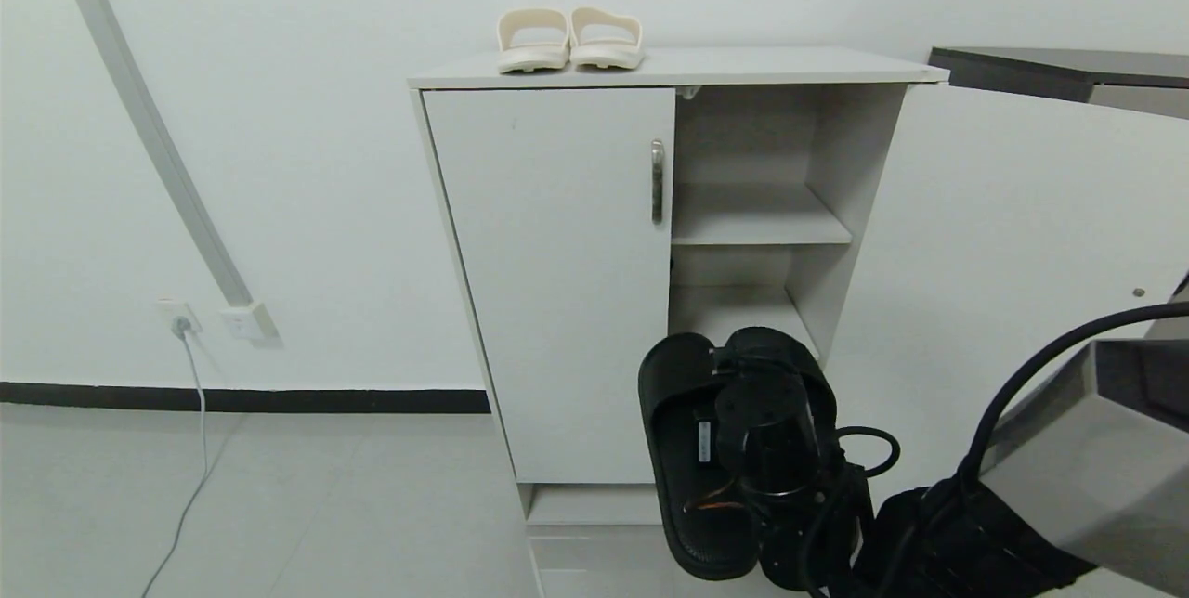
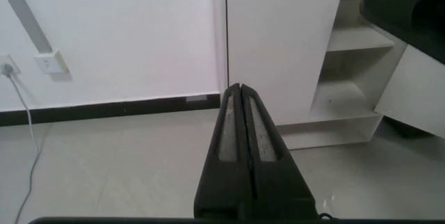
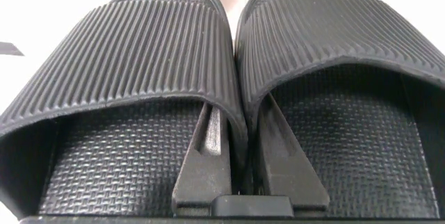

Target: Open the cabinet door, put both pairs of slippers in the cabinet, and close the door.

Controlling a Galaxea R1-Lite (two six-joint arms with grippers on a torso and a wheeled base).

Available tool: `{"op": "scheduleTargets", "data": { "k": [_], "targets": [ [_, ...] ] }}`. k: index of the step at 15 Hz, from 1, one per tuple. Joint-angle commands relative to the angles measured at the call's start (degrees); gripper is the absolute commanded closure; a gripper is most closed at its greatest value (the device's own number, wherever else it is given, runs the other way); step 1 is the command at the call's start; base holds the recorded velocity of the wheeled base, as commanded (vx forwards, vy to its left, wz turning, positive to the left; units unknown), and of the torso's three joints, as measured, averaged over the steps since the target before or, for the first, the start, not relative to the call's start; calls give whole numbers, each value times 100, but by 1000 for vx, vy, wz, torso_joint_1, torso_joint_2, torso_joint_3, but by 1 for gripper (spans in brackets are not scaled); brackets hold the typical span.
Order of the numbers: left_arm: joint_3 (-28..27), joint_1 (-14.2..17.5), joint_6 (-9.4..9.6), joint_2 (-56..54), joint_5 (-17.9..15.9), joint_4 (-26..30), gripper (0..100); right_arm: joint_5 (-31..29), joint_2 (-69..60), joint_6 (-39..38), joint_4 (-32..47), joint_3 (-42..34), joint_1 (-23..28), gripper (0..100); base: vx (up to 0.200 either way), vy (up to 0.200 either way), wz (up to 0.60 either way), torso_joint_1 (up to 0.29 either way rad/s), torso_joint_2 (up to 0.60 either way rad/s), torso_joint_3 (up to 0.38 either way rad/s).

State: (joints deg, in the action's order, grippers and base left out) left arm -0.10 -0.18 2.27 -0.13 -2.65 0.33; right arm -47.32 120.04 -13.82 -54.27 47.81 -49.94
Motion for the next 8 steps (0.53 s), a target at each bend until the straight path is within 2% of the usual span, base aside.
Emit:
{"op": "scheduleTargets", "data": {
  "k": [1, 6, 8],
  "targets": [
    [1, 1, 2, 13, 1, 2, 100, -14, 257, -24, -4, 88, 204, 100, 0, -200, 0, 2, 2, 2],
    [1, 1, -7, 13, 1, 2, 100, -14, 345, -33, -4, 88, 319, 100, 0, -200, 0, 1, 2, 3],
    [1, 1, -25, 13, 1, 2, 100, -5, 406, -33, -4, 88, 327, 100, 0, 0, 0, 0, 0, 0]
  ]
}}
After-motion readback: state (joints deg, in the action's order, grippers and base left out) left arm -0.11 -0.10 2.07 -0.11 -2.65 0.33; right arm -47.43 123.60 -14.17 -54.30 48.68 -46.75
